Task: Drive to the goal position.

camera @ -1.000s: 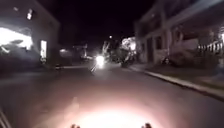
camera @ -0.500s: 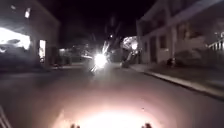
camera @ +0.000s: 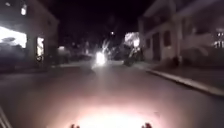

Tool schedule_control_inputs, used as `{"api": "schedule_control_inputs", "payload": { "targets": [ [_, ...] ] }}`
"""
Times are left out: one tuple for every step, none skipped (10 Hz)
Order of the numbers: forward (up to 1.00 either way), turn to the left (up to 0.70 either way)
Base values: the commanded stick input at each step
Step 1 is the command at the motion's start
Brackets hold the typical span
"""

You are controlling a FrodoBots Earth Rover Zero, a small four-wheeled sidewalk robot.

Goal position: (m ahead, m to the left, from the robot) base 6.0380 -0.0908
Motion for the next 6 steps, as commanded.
{"api": "schedule_control_inputs", "payload": {
  "targets": [
    [0.85, 0.0],
    [0.85, 0.0],
    [0.85, 0.0],
    [0.85, 0.0],
    [0.85, 0.0],
    [0.85, 0.0]
  ]
}}
